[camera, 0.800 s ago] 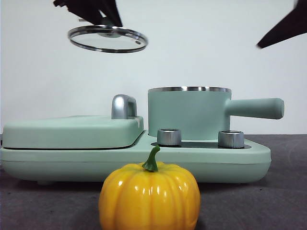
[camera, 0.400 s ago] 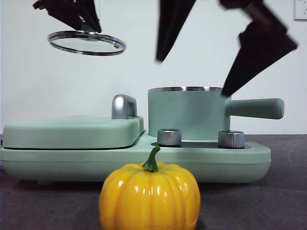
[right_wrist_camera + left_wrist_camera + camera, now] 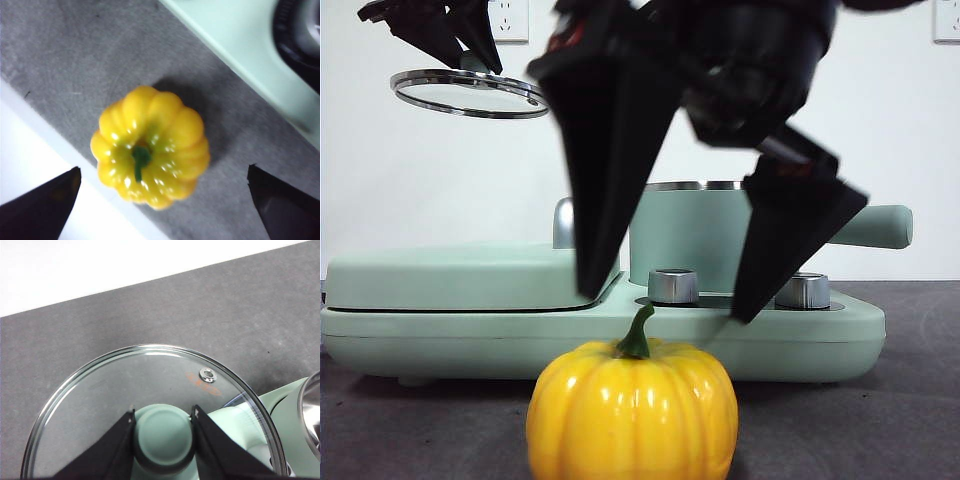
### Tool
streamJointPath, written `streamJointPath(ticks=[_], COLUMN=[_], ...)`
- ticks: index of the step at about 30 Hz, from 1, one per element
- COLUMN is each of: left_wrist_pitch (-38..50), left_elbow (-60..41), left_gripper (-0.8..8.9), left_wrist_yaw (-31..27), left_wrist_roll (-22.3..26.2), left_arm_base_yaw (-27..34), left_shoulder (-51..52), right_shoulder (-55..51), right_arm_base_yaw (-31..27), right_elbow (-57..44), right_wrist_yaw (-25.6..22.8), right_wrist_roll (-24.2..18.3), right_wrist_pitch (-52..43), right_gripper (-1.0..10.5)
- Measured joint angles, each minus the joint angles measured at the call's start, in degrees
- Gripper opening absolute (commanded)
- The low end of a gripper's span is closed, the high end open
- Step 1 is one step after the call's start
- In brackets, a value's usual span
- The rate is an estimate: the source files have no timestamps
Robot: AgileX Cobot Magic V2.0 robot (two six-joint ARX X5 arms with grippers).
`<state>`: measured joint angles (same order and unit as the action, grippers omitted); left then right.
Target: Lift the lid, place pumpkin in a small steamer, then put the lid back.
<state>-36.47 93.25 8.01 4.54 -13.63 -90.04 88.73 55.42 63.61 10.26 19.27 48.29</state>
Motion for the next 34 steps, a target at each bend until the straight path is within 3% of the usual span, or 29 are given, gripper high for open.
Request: streamJointPath(ticks=[17,24,28,34], left_wrist_pitch=[0.0,0.0,0.0,0.0], left_elbow=[0.0,0.0,0.0,0.0], left_gripper=[0.18,0.18,0.18,0.18], left_wrist_yaw=[0.0,0.0,0.0,0.0], left_wrist_roll=[0.2,0.4,0.4,0.4], left_arm_base_yaw=[0.0,0.0,0.0,0.0], left_shoulder=[0.0,0.0,0.0,0.0], right_shoulder=[9.5,10.0,10.0,10.0], right_arm_base_yaw=[1.4,2.1,2.1,1.0], right_elbow=[0.0,0.0,0.6,10.0], right_wrist_yaw=[0.2,0.2,0.2,0.2], right_wrist_roll=[-1.5,-1.5,-1.5,-3.3], right_wrist_pitch=[-4.1,-4.6,-2.7,10.1], right_gripper=[6.3,3.4,3.2,3.2])
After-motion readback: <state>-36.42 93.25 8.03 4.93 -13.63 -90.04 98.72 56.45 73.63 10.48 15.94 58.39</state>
